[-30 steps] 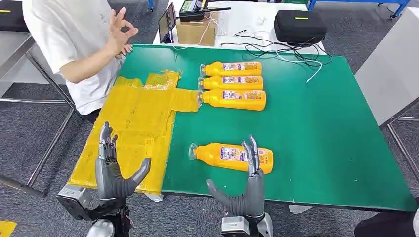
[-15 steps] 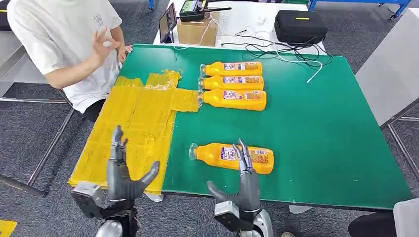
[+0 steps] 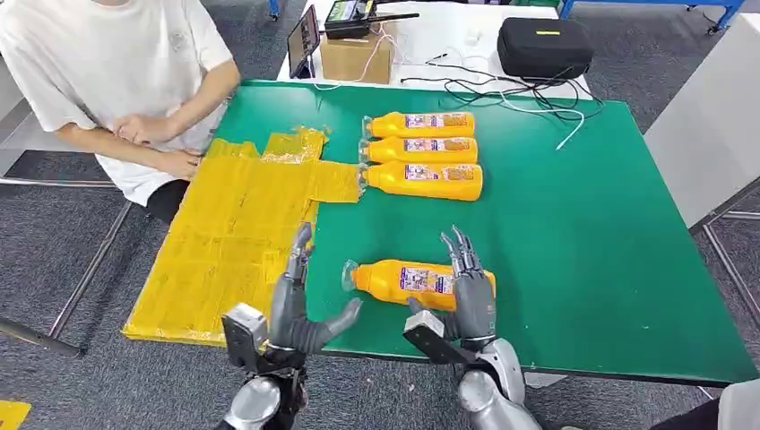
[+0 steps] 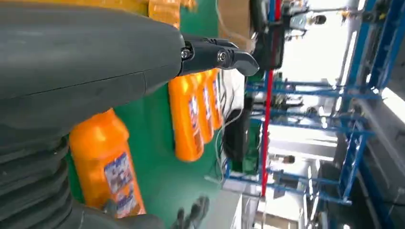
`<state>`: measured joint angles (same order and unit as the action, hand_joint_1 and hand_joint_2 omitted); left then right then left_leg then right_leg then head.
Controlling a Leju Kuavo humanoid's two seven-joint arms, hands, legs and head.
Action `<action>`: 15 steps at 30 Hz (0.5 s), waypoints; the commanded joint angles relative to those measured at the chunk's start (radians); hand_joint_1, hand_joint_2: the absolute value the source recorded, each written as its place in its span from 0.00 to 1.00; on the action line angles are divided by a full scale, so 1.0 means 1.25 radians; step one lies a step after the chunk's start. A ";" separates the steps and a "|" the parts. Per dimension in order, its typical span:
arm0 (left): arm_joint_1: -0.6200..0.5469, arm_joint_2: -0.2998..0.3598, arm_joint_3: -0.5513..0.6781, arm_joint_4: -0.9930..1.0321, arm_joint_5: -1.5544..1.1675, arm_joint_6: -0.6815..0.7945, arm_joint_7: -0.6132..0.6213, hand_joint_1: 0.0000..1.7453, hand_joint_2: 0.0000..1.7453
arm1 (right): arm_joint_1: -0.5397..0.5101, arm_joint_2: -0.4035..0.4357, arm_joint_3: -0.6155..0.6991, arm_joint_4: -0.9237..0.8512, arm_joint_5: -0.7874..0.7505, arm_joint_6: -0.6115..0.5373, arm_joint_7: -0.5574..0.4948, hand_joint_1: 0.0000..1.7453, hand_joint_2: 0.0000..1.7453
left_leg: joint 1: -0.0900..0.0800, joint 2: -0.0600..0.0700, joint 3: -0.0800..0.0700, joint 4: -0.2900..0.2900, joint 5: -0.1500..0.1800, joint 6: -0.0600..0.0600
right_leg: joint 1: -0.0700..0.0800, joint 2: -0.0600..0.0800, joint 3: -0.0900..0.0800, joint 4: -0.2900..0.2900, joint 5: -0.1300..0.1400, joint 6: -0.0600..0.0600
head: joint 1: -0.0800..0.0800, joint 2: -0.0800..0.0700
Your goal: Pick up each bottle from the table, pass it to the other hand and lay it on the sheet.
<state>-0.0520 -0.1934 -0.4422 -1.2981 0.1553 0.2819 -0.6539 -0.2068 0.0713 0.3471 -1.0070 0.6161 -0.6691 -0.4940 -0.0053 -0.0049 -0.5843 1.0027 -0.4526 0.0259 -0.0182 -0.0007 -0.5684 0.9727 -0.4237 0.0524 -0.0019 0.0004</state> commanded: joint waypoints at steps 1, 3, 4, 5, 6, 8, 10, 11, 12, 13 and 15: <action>-0.034 0.010 -0.048 0.086 0.021 -0.001 -0.009 0.00 1.00 | -0.119 -0.002 0.045 0.208 0.049 0.033 0.039 0.00 1.00 | 0.001 0.002 0.004 -0.001 -0.001 -0.001 | 0.001 0.002 0.003 -0.001 0.000 -0.002 | 0.000 0.000; -0.033 0.013 -0.046 0.080 0.016 0.007 -0.007 0.00 1.00 | -0.128 -0.003 0.058 0.215 0.056 0.049 0.043 0.00 1.00 | 0.001 0.002 0.004 -0.001 -0.001 -0.002 | 0.001 0.002 0.003 -0.001 0.000 -0.002 | 0.000 0.000; -0.032 0.013 -0.044 0.077 0.015 0.010 -0.009 0.00 1.00 | -0.128 -0.002 0.059 0.213 0.052 0.054 0.040 0.00 1.00 | 0.001 0.001 0.002 0.000 0.000 -0.001 | 0.001 0.001 0.002 -0.001 0.000 -0.002 | 0.000 0.000; -0.034 0.014 -0.043 0.075 0.015 0.009 -0.009 0.00 1.00 | -0.128 -0.001 0.059 0.212 0.051 0.055 0.040 0.00 1.00 | 0.000 0.001 0.001 -0.001 0.000 -0.001 | 0.000 0.001 0.001 -0.001 0.000 -0.001 | 0.000 0.000; -0.031 0.016 -0.040 0.063 0.015 0.009 -0.010 0.00 1.00 | -0.127 -0.002 0.066 0.207 0.049 0.069 0.038 0.00 1.00 | 0.001 0.001 0.002 -0.001 0.000 -0.001 | 0.001 0.001 0.002 -0.001 0.000 -0.002 | 0.000 0.000; -0.024 0.019 -0.036 0.047 0.013 0.012 -0.011 0.00 1.00 | -0.122 -0.003 0.077 0.200 0.050 0.086 0.038 0.00 1.00 | 0.001 0.001 0.002 0.000 -0.001 -0.001 | 0.001 0.001 0.002 0.000 0.000 -0.002 | 0.000 0.000; -0.018 0.022 -0.034 0.032 0.004 0.019 -0.013 0.00 1.00 | -0.120 -0.013 0.098 0.197 0.079 0.081 0.055 0.00 1.00 | 0.001 0.002 0.003 0.000 -0.001 -0.002 | 0.001 0.001 0.002 0.000 0.000 -0.002 | 0.000 0.000; -0.015 0.023 -0.032 0.024 0.001 0.020 -0.012 0.00 1.00 | -0.118 -0.017 0.104 0.195 0.092 0.073 0.070 0.00 1.00 | 0.001 0.001 0.002 0.000 -0.001 -0.001 | 0.001 0.001 0.002 0.000 0.000 -0.002 | 0.000 0.000; -0.011 0.024 -0.028 0.016 -0.001 0.023 -0.012 0.00 1.00 | -0.119 -0.023 0.115 0.192 0.107 0.077 0.078 0.00 1.00 | 0.001 0.002 0.003 0.000 -0.001 -0.002 | 0.001 0.001 0.003 0.000 -0.001 -0.002 | 0.000 0.000; -0.010 0.024 -0.026 0.013 -0.002 0.023 -0.012 0.00 1.00 | -0.117 -0.025 0.115 0.187 0.104 0.087 0.084 0.00 1.00 | 0.001 0.001 0.002 0.000 -0.001 -0.001 | 0.001 0.001 0.002 0.000 0.000 -0.001 | 0.000 0.000; -0.005 0.025 -0.020 0.004 -0.004 0.024 -0.011 0.00 1.00 | -0.115 -0.036 0.121 0.176 0.127 0.079 0.105 0.00 1.00 | 0.001 0.001 0.002 0.000 -0.001 -0.001 | 0.001 0.001 0.002 0.000 -0.001 -0.002 | 0.000 0.000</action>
<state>-0.0576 -0.1968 -0.4696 -1.2695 0.1637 0.3056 -0.6714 -0.3082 0.0679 0.4246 -0.8358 0.7319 -0.5760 -0.4155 -0.0052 -0.0051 -0.5848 1.0026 -0.4525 0.0259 -0.0182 -0.0008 -0.5685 0.9728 -0.4238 0.0524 -0.0019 0.0000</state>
